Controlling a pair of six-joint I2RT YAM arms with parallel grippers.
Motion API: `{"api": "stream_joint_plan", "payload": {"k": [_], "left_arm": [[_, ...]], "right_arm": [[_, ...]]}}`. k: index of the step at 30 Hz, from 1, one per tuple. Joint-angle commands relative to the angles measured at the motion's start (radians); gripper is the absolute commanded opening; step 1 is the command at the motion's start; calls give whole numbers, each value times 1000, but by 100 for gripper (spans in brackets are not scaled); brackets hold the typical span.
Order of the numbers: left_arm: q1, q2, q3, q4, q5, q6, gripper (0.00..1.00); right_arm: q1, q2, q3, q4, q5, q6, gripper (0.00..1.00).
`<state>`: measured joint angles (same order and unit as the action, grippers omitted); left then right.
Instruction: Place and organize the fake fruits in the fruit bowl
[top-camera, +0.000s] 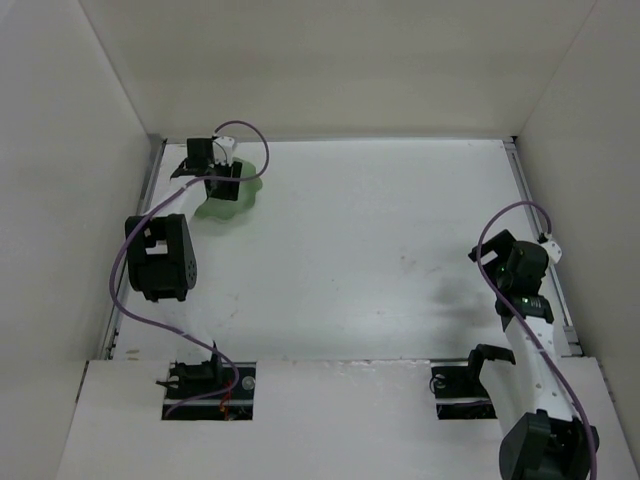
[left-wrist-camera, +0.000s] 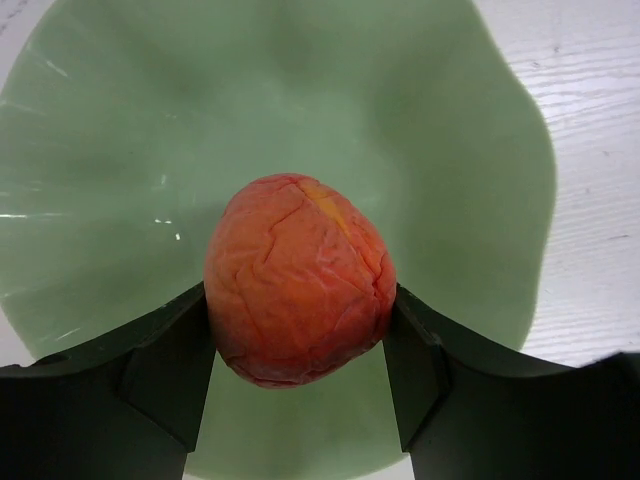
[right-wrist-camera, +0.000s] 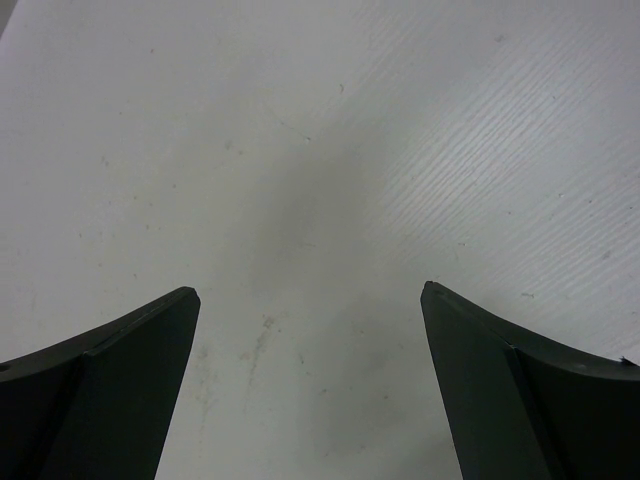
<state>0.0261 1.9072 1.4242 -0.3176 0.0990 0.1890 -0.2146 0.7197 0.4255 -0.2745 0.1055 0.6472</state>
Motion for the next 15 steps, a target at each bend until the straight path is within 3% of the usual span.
{"api": "stream_joint_plan", "payload": {"k": [1, 3, 7, 8, 9, 15], "left_arm": [[13, -37, 13, 74, -67, -13, 52], [15, -57, 10, 87, -79, -10, 69], [11, -115, -4, 94, -84, -8, 81], [10, -131, -10, 91, -79, -6, 94], [10, -146, -11, 77, -73, -2, 100], [56, -287, -54, -11, -30, 26, 100]], "right_arm": [[10, -17, 7, 49, 14, -3, 100], [14, -17, 12, 46, 17, -6, 100], [17, -14, 13, 46, 19, -6, 100], [17, -14, 13, 46, 19, -6, 100], [17, -14, 15, 46, 19, -6, 100], [17, -25, 12, 44, 19, -4, 100]]}}
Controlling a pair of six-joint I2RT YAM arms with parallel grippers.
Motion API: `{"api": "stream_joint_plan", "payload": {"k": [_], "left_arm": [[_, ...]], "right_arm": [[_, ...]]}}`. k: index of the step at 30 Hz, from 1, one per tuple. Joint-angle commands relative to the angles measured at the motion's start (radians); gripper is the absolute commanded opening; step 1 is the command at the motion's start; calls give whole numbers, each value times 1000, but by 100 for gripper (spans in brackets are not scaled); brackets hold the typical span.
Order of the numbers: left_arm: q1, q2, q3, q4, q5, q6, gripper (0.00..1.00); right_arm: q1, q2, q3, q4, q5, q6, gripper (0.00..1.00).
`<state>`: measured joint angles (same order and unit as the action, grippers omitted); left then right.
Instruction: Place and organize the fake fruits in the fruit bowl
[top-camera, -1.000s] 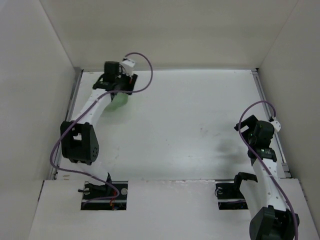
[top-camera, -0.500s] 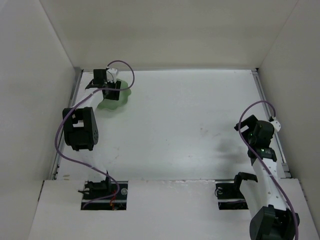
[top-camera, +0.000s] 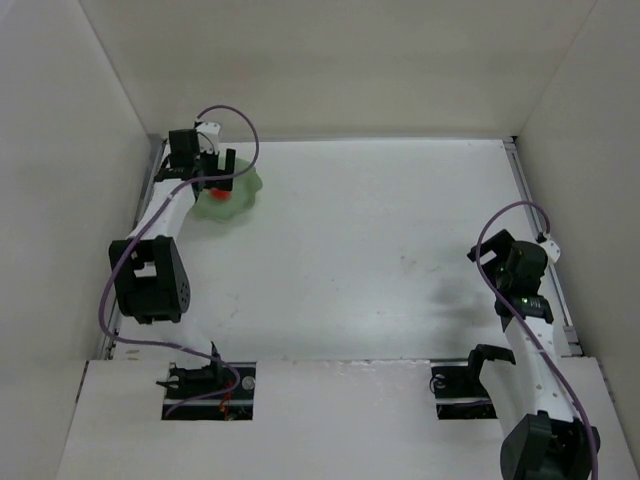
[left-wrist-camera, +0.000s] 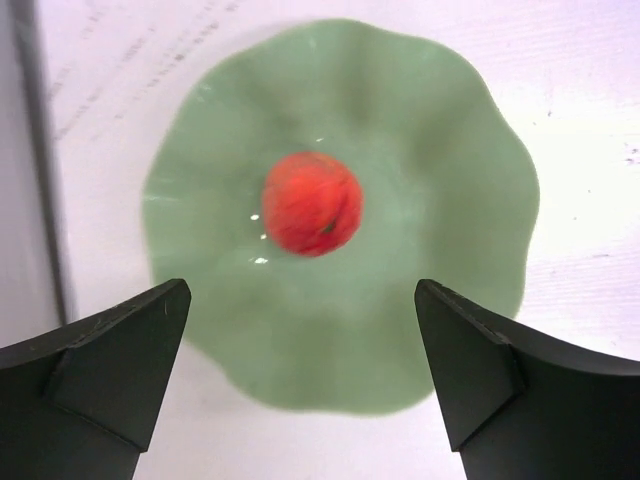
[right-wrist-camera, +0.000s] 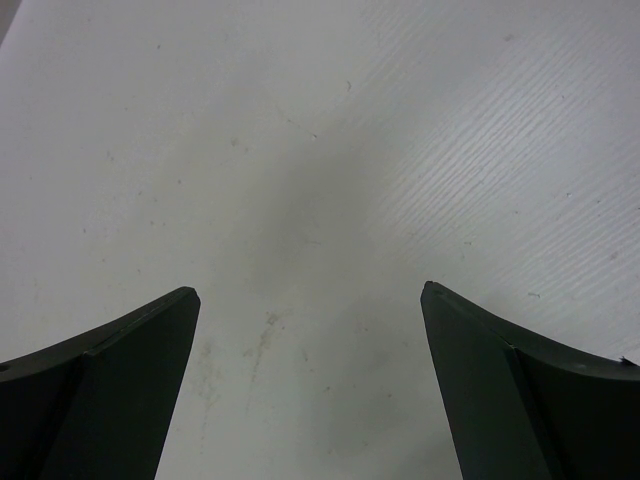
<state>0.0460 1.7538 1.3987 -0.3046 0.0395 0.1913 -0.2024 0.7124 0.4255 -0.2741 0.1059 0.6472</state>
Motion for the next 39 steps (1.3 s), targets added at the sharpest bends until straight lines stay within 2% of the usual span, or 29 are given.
{"api": "stream_joint_plan", "payload": {"k": [1, 3, 8, 14, 18, 21, 27, 39], "left_arm": [[38, -175, -55, -39, 60, 54, 100], [19, -262, -128, -77, 112, 144, 100], [-195, -421, -337, -243, 106, 293, 100], [-427, -548, -588, -298, 30, 290, 100], [-533, -573, -665, -289, 23, 241, 100], [-548, -568, -675, -269, 49, 188, 100], [-505, -577, -670, -268, 160, 137, 100], [-418, -602, -675, -274, 198, 71, 100]], "right_arm": [[5, -19, 9, 46, 18, -3, 100], [5, -13, 2, 53, 18, -3, 100], [5, 21, 21, 56, 14, -7, 100], [4, 6, 19, 53, 14, -9, 100], [7, 5, 13, 49, 15, -6, 100], [8, -10, 15, 42, 17, -6, 100], [8, -33, 7, 33, 20, -3, 100], [2, 1, 15, 42, 18, -4, 100]]}}
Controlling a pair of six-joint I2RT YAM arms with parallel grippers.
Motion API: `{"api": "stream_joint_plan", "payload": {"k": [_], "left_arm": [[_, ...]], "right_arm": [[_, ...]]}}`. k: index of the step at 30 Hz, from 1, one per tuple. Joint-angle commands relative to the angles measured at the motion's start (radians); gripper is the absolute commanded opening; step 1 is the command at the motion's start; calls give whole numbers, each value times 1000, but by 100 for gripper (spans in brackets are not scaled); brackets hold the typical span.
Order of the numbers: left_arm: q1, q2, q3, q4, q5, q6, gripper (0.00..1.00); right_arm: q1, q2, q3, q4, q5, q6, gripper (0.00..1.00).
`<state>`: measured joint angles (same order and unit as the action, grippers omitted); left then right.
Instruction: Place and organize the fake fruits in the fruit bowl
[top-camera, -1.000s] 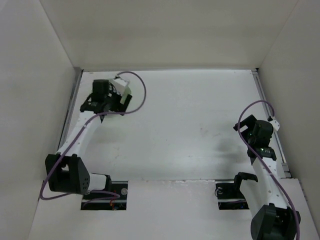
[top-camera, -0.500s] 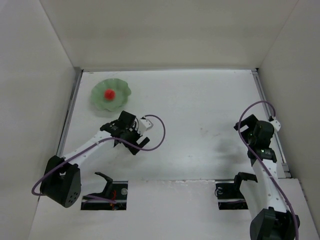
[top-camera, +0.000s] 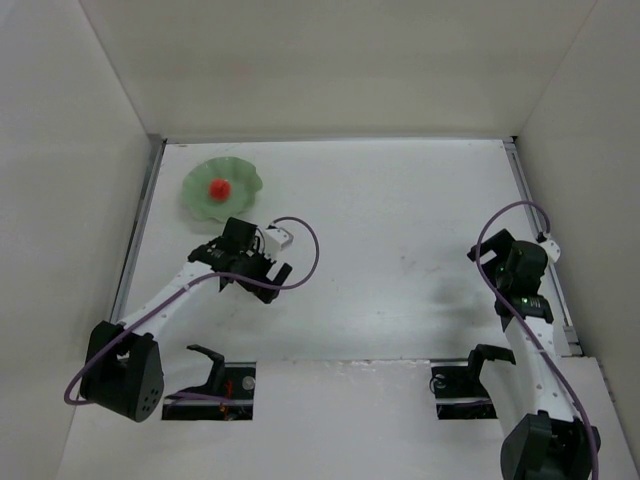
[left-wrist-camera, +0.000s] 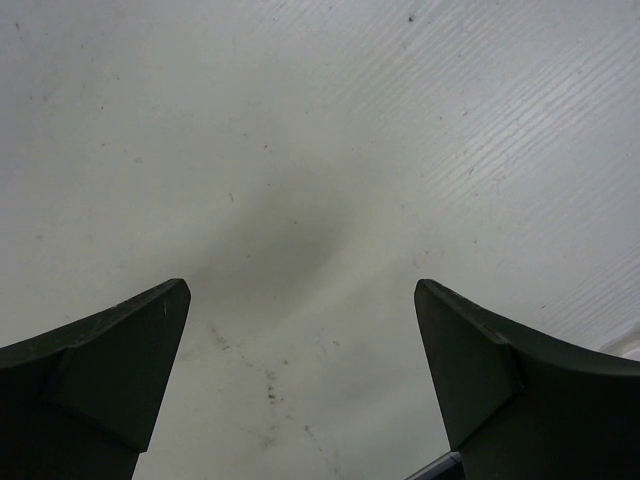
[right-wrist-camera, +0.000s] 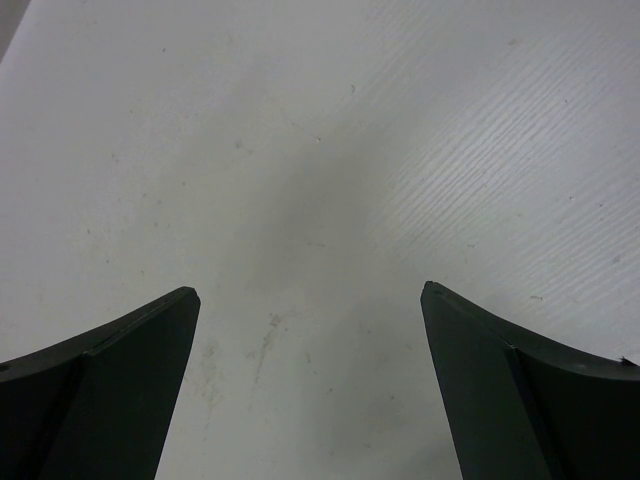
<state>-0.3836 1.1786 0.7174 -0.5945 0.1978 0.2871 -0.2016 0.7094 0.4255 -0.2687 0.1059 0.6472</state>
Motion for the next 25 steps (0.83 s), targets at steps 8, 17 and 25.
{"api": "stream_joint_plan", "payload": {"k": [8, 17, 25], "left_arm": [[16, -20, 10, 21, 40, -51, 100], [18, -17, 8, 28, 34, -51, 100], [18, -22, 23, 39, 3, -66, 100]], "right_arm": [[0, 4, 10, 42, 20, -3, 100], [-2, 7, 7, 46, 20, -3, 100], [-3, 9, 7, 46, 20, -3, 100]]}}
